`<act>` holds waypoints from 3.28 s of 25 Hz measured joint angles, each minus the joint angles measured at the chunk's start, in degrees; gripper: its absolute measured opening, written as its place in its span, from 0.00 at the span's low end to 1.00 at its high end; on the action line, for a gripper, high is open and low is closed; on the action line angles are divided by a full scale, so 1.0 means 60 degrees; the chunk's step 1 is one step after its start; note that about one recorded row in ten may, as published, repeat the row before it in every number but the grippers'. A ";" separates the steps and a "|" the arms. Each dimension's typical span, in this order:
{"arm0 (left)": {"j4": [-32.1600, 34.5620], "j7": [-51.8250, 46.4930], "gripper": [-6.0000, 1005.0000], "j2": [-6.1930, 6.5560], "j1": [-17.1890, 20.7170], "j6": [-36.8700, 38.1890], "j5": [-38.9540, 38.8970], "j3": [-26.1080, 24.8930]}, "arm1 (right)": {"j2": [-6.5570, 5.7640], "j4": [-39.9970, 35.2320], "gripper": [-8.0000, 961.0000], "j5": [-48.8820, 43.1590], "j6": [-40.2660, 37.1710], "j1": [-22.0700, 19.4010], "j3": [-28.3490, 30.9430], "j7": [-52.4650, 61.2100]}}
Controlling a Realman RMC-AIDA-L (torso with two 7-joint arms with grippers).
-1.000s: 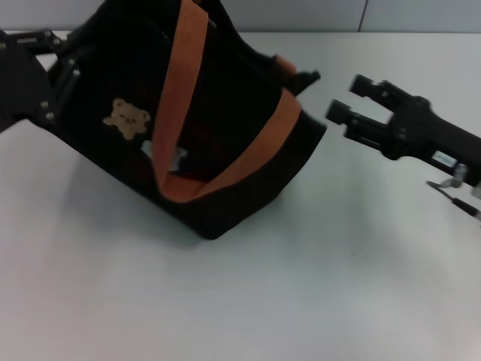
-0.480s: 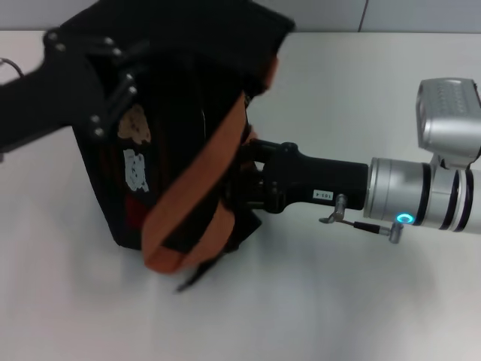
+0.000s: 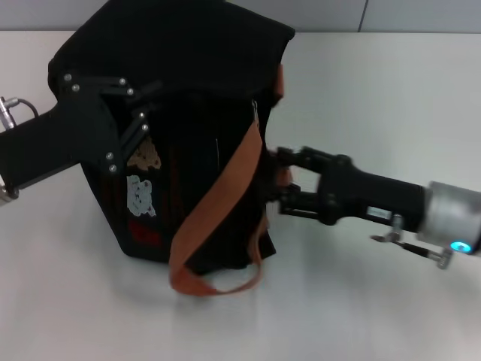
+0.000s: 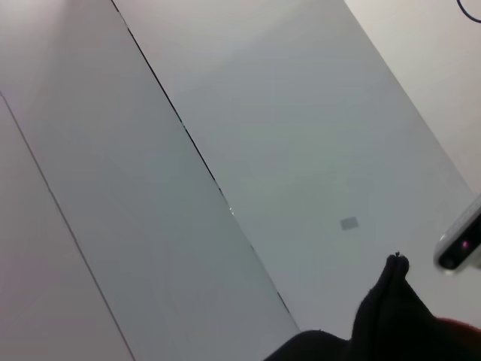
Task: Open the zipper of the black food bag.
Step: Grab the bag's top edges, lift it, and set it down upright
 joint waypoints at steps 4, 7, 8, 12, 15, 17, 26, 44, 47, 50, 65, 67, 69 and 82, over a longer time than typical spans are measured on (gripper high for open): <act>-0.0145 0.0172 0.08 -0.0013 0.0089 -0.0011 -0.0002 0.0069 | -0.0041 -0.0478 0.87 0.0818 -0.0889 -0.0714 0.0023 -0.0417; -0.0343 0.0312 0.08 -0.0012 0.0088 -0.0004 -0.0005 0.0152 | -0.0042 -0.0638 0.87 0.1410 -0.1276 -0.1058 0.0023 -0.1038; -0.0381 0.0339 0.08 -0.0013 0.0085 -0.0005 -0.0007 0.0181 | -0.0036 -0.0577 0.87 0.1533 -0.1307 -0.1091 0.0021 -0.1359; -0.0502 0.0369 0.08 -0.0046 0.0081 -0.0038 -0.0018 0.0368 | 0.0009 0.0260 0.87 0.2015 -0.1339 -0.1113 0.0020 -0.3342; -0.0688 0.0442 0.08 -0.0051 0.0045 -0.0042 -0.0019 0.0397 | 0.0035 0.1251 0.87 0.2379 -0.1278 -0.1096 0.0104 -0.5399; -0.0765 0.0498 0.08 -0.0053 0.0036 -0.0045 -0.0021 0.0397 | 0.0041 0.1872 0.87 0.2444 -0.1218 -0.1085 0.0304 -0.6775; -0.0984 0.0564 0.08 -0.0066 0.0028 -0.0029 -0.0052 0.0393 | 0.0043 0.3817 0.87 0.2397 -0.0460 -0.1123 0.1514 -1.0583; -0.1119 0.0617 0.08 -0.0073 0.0007 -0.0049 -0.0026 0.0397 | 0.0043 0.4879 0.86 0.2200 0.0248 -0.1107 0.2082 -1.3210; -0.1141 0.0617 0.08 -0.0073 -0.0012 -0.0058 -0.0009 0.0414 | 0.0043 0.5051 0.86 0.2181 0.0272 -0.1115 0.2286 -1.3581; -0.1223 0.0619 0.08 -0.0073 -0.0033 -0.0060 -0.0005 0.0423 | 0.0043 0.5117 0.85 0.2181 0.0276 -0.1117 0.2443 -1.3756; -0.1372 0.0734 0.08 -0.0073 -0.0043 -0.0051 0.0008 0.0423 | 0.0043 0.5254 0.83 0.2182 0.0267 -0.1205 0.2626 -1.4463; -0.1384 0.0734 0.08 -0.0073 -0.0062 -0.0059 0.0011 0.0424 | 0.0043 0.5259 0.83 0.2181 0.0257 -0.1213 0.2591 -1.4500; -0.1427 0.0734 0.08 -0.0073 -0.0088 -0.0067 0.0012 0.0423 | 0.0043 0.5256 0.82 0.2121 0.0254 -0.1215 0.2572 -1.4506; -0.1491 0.0734 0.08 -0.0073 -0.0173 -0.0124 0.0014 0.0424 | 0.0043 0.5203 0.44 0.1680 0.0280 -0.1230 0.2629 -1.4522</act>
